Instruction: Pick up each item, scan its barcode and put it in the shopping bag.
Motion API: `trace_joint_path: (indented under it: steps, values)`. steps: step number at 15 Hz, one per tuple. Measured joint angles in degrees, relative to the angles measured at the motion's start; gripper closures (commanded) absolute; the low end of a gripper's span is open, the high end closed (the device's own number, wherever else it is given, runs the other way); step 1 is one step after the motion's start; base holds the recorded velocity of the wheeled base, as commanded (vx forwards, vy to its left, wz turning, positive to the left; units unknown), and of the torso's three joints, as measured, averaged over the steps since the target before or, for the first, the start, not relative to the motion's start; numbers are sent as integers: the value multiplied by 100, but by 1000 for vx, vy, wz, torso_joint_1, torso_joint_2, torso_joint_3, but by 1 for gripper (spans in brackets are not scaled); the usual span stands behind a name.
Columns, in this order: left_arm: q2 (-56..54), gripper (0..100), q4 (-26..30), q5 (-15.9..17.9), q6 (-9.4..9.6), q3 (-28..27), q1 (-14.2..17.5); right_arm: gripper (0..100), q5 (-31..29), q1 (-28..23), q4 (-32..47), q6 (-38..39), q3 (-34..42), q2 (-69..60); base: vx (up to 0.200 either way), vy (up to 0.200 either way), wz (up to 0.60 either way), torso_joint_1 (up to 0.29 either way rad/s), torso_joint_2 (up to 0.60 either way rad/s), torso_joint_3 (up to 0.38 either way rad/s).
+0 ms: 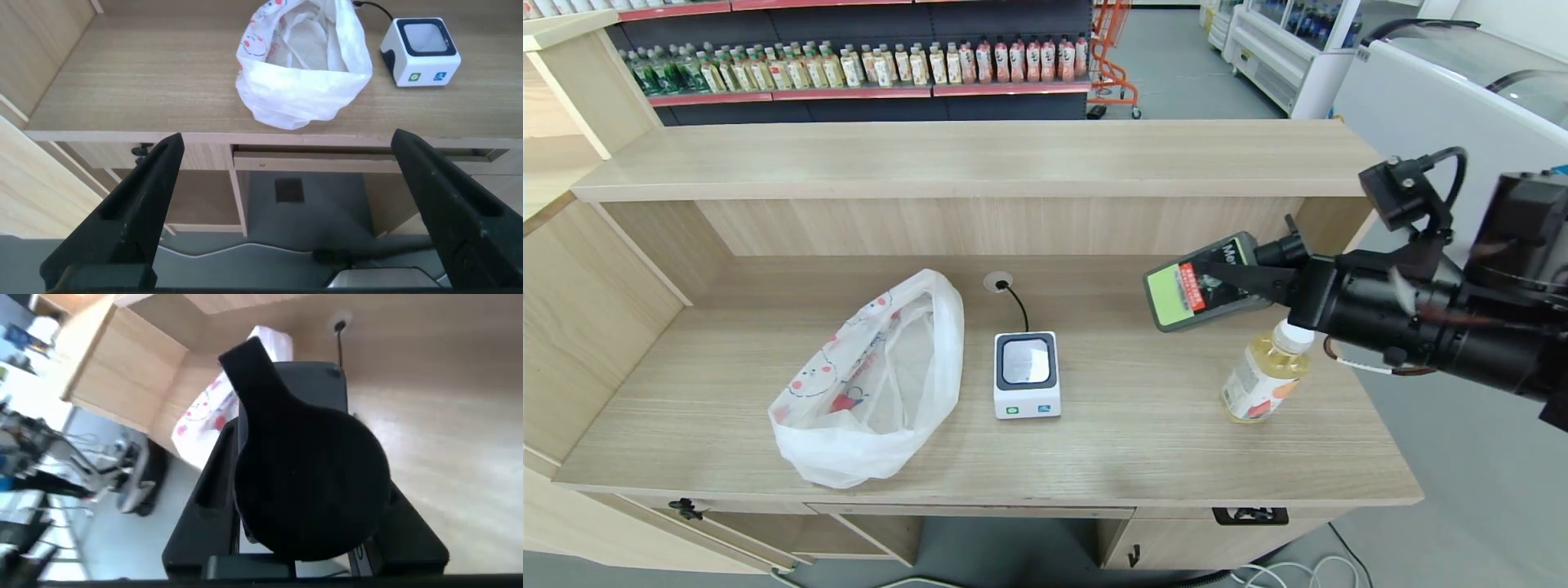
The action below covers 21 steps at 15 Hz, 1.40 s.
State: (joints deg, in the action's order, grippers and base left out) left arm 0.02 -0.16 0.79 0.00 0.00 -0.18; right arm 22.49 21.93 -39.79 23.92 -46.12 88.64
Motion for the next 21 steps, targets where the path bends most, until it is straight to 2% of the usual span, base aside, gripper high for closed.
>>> trace_joint_path:
  steps: [2, 4, 10, 15, 21]
  values:
    - [0, 0, 0, 0, -2, 0, 0, 100, -106, 191, 137, 862, -215, 312, 0, 0, 0, 0, 0, 0]
    - [0, 0, 2, 0, -2, 0, 0, 100, -106, 301, 143, 1220, -412, 689, 0, 0, 0, 0, 0, 0]
    - [0, 0, 0, 0, 0, 0, 2, 100, -96, 519, 172, 1300, -1292, 1787, 0, 0, 0, 0, 0, 0]
    - [0, 0, 0, -1, -11, 0, 2, 100, 600, 581, 295, 1301, -1410, 2144, 0, 0, 0, 0, 0, 0]
    - [0, 0, 2, -6, -24, 0, -4, 100, 813, 430, 361, 1281, -1460, 2310, 0, 200, 0, 6, 3, 2]
